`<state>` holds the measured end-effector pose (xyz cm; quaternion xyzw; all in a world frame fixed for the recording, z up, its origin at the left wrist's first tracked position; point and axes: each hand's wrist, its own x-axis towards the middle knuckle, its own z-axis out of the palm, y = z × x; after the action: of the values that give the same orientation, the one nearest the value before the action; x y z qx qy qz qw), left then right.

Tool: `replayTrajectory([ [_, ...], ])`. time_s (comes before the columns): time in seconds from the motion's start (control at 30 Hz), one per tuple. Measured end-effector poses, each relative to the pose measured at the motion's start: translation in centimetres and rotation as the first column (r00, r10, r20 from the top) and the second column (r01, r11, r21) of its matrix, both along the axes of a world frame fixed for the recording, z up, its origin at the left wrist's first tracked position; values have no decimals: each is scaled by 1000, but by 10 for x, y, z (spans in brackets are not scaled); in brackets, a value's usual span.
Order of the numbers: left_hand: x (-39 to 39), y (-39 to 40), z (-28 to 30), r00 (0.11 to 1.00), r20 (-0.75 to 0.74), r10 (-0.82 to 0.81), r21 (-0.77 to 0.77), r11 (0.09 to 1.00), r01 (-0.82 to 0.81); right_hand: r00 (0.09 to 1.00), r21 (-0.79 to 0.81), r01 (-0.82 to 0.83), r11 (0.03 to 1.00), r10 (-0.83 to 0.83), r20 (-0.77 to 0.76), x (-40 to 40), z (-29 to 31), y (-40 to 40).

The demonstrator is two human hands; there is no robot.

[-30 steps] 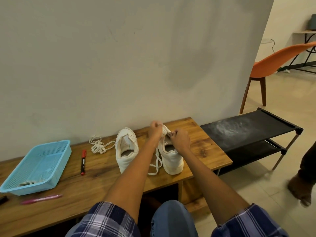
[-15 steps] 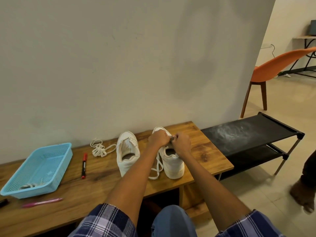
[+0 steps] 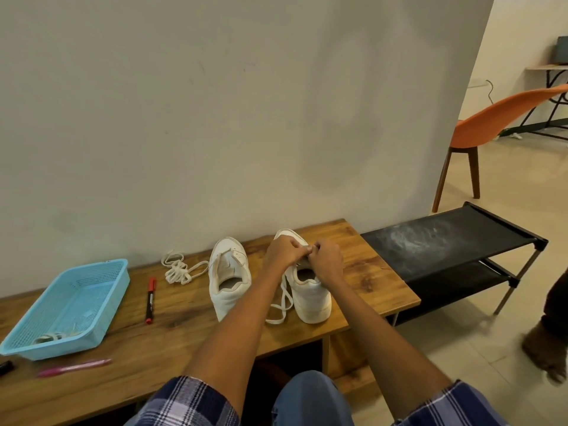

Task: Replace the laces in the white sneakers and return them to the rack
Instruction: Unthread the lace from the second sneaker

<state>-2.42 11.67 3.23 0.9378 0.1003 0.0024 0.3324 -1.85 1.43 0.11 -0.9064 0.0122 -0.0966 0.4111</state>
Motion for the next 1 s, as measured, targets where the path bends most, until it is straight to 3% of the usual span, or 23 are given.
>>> replayTrajectory([
  [0.17, -2, -11, 3, 996, 61, 61, 71, 995, -65, 1000, -10, 3, 1000, -3, 7, -1, 0, 0],
  [0.3, -3, -16, 8, 993, 4, 118, 181, 977, -116, 1000, -3, -4, 1000, 4, 1, -1, 1, 1],
  [0.53, -5, -18, 14, 984, -7, 180, 127, 976, -177, 1000, 26, -12, 1000, 12, -1, -1, -1, 0],
  [0.6, -5, -17, 16, 986, -53, 159, -82, 983, -163, 1000, 33, -17, 999, 17, 4, -2, 0, 0],
  [0.63, -3, -15, 16, 981, -73, 178, -290, 938, -192, 1000, 37, -18, 999, 18, 9, -3, 0, -1],
  [0.67, -3, -12, 18, 972, -90, 218, -523, 820, -233, 1000, 35, -18, 999, 18, 13, -3, 1, -1],
  [0.7, -5, -8, 20, 954, -99, 282, -742, 618, -259, 1000, 25, -17, 1000, 16, 13, -4, 1, -1],
  [0.73, -4, -1, 21, 919, -113, 378, -879, 393, -270, 1000, 15, -16, 1000, 15, 12, -4, 1, -1],
  [0.77, -1, 7, 20, 872, -130, 472, -939, 223, -260, 1000, 7, -13, 1000, 13, 13, -3, 2, -1],
  [0.8, 0, 14, 19, 836, -139, 530, -949, 169, -265, 1000, 1, -12, 1000, 12, 13, -3, 2, -1],
  [0.83, -2, 19, 18, 818, -120, 562, -919, 250, -306, 1000, 2, -11, 1000, 11, 13, -3, 2, 0],
  [0.9, -3, 27, 12, 801, -77, 594, -744, 501, -442, 1000, 6, -12, 1000, 11, 18, -3, 2, 0],
  [1.0, -11, 28, 1, 862, -258, 437, -540, 674, -504, 1000, 8, -12, 1000, 12, 15, -3, 2, 0],
])
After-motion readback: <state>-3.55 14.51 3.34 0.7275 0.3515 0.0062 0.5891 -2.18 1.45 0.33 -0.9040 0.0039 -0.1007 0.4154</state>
